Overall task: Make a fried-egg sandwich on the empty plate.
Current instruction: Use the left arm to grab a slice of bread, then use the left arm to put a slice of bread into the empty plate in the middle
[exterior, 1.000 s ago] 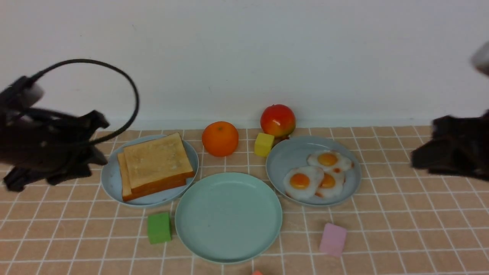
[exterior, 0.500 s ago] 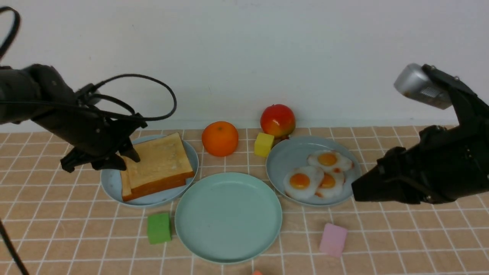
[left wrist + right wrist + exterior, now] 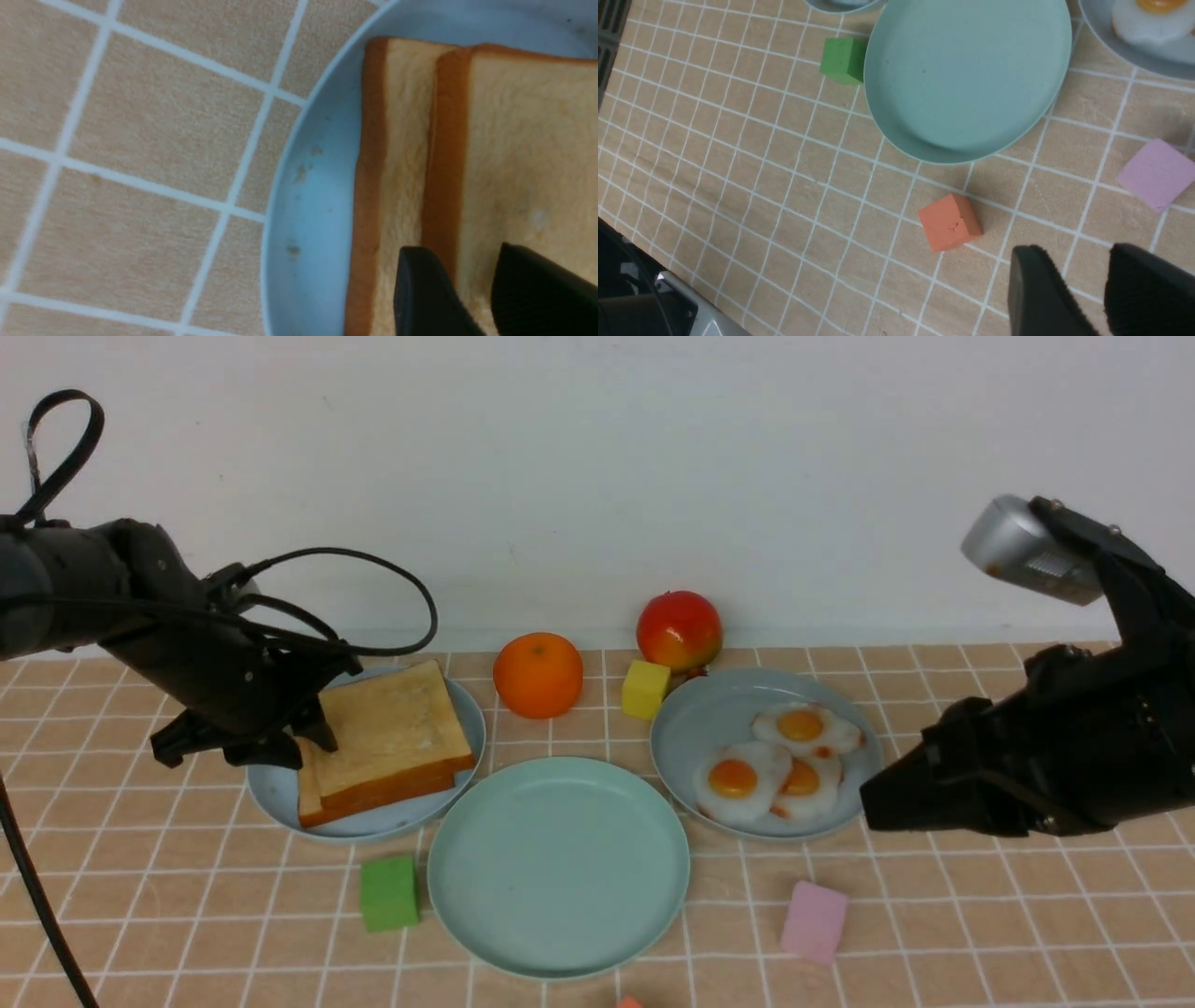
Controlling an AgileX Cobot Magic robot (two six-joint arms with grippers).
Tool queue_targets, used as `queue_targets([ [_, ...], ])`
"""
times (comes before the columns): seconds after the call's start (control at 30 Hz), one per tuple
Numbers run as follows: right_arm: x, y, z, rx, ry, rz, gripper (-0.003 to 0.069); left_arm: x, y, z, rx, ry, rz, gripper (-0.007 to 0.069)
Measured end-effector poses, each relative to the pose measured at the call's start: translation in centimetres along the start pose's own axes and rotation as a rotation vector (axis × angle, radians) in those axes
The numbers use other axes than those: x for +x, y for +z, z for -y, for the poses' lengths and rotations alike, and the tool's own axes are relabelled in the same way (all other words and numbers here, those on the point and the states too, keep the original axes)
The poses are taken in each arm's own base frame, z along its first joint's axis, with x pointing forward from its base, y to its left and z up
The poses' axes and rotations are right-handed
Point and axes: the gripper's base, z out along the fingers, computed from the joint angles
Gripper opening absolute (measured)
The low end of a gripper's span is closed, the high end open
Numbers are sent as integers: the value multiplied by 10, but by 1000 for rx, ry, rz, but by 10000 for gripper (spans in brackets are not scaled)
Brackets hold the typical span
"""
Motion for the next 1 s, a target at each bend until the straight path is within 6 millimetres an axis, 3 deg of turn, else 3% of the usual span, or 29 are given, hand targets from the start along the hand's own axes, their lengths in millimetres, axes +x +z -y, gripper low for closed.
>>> queue_targets([
  [0.13,-2,0,0,5,0,26,241,2,12,-1,8,-36,-25,238],
  [0.33,-2,0,0,4,0,22,241,1,14,-1,14,22,-30,224],
  [0.43,-1,0,0,2,0,14,241,1,10,0,18,47,-29,171],
  [0.57,0,0,0,0,0,3,241,1,0,2,14,81,-30,29],
  [0.7,0,0,0,-1,0,-1,241,-1,-23,8,22,117,-8,-1],
  [0.73,0,0,0,-1,0,-2,241,-4,-45,14,41,137,32,-1],
  [0.87,0,0,0,-1,0,-3,241,-9,-101,30,104,163,140,-1],
  [0.9,0,0,0,-1,0,-3,241,-9,-104,30,108,164,144,-1],
  [0.97,0,0,0,-4,2,-3,241,-2,-136,40,147,196,169,-3],
  [1.0,0,0,0,-4,2,-3,241,2,-142,43,156,218,164,-3],
])
